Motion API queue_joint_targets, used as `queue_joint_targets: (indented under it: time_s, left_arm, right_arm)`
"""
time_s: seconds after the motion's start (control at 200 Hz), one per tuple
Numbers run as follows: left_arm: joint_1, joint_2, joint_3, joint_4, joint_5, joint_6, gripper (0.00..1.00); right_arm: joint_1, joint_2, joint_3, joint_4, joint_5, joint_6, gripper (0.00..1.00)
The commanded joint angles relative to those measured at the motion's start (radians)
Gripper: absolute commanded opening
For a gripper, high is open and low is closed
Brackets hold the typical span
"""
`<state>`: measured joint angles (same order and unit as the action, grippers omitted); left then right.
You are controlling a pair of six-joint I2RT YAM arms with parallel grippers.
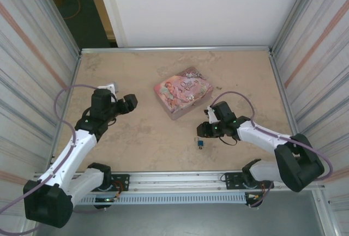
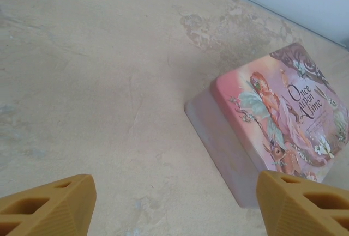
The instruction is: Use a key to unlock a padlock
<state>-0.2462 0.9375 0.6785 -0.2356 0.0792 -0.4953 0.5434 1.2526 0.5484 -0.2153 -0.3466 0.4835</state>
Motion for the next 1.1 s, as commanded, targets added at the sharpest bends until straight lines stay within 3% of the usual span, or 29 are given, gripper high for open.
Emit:
queue_joint_targets:
  time_s: [0.0,0.266,0.551,0.852,1.002,1.092]
  left_arm:
    - [0.017,-0.037,-0.011,-0.017,-0.029,0.027,0.79]
    - [0.049,-0.093,-0.024,-0.039,-0.13,0.066,0.86]
    - [0.058,-0.17,-0.093,0.014,-0.369,0.144,0.89]
    - [0.06,-0.156,-0.172,0.191,-0.521,0.194,0.93]
    - [0.061,-0.065,-0.171,0.27,-0.574,0.228,0.95]
    - [0.061,-0.008,-0.171,0.305,-0.613,0.285,0.97]
  right_arm:
    - [-0.012,-0.072,0.035,-0.047,0.08,-0.048,0.36]
    - [-0.123,-0.225,0.035,-0.05,0.172,-0.128,0.43]
    - [-0.272,-0.376,-0.002,-0.022,0.281,-0.217,0.54]
    - [-0.448,-0.434,-0.069,0.105,0.337,-0.245,0.8]
    - [-0.54,-0.413,-0.118,0.231,0.345,-0.252,1.0]
    - [-0.583,-0.386,-0.151,0.322,0.352,-0.275,0.99]
